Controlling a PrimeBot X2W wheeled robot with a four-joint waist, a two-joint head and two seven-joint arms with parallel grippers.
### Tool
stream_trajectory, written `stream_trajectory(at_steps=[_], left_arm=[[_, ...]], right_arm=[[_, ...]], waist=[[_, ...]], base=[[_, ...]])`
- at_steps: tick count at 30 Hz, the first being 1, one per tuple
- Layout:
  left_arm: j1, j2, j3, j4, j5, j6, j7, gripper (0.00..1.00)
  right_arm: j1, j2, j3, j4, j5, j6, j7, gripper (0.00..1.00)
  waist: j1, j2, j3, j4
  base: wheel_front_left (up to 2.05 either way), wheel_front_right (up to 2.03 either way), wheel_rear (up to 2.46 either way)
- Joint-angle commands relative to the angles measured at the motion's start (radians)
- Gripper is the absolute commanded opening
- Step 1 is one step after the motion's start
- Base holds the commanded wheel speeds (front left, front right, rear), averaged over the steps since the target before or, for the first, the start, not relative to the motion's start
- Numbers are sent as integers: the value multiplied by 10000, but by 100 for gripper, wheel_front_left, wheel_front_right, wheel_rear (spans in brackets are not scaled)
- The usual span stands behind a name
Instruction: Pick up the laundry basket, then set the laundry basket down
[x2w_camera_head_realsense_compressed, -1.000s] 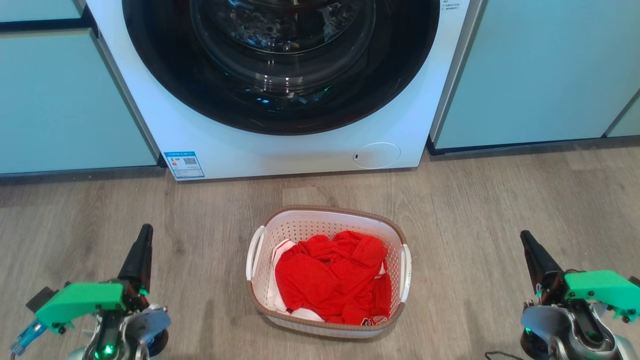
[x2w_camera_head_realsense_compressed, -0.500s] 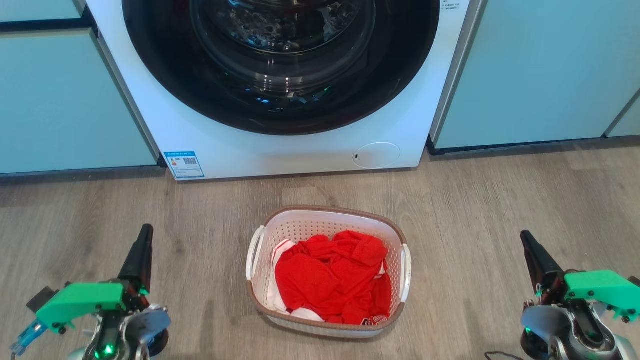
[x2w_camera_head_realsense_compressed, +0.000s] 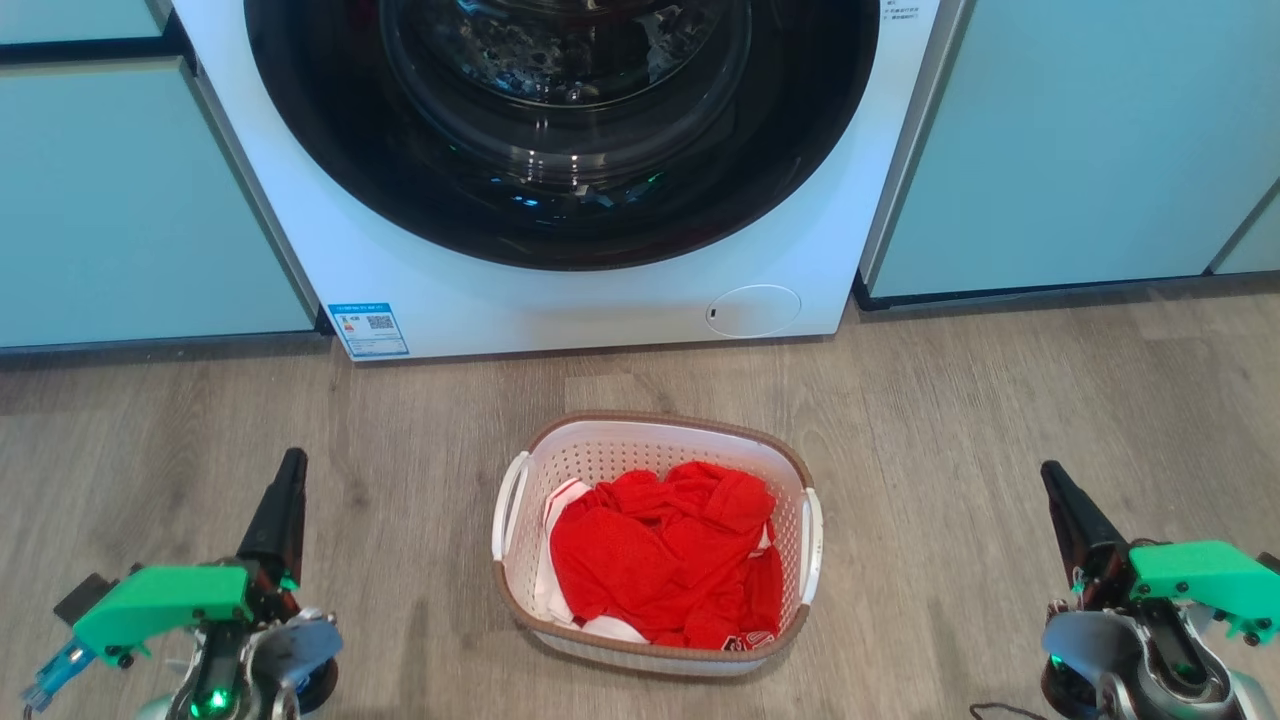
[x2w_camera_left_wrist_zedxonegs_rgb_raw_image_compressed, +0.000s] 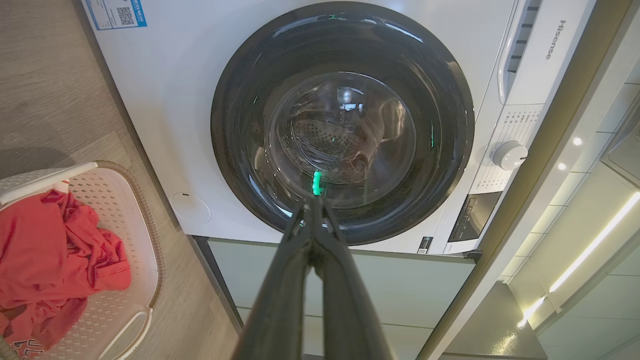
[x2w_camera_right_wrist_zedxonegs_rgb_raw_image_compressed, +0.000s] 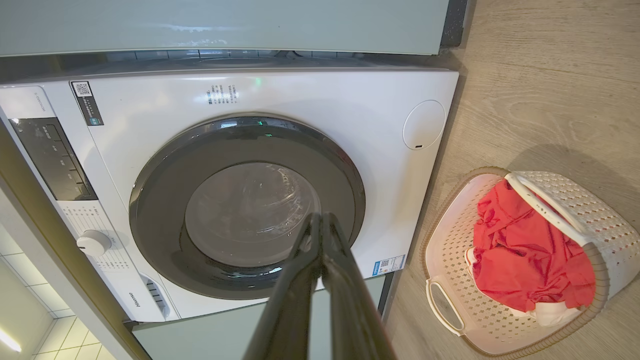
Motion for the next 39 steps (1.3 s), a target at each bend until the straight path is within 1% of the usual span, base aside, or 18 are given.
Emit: stream_trajectory(at_steps=[1,39], left_arm=[[-558,97,361,-291,87,-69,70,0],[-558,91,369,-291,94,-69,77,0]], right_arm=[[-475,-82,172,-307,-95,48,80,0],[-476,-75,163,-307,-103,48,88,0]], waist=[[0,-1,0,0],[0,-1,0,0]], base=[[0,0,0],[0,0,0]])
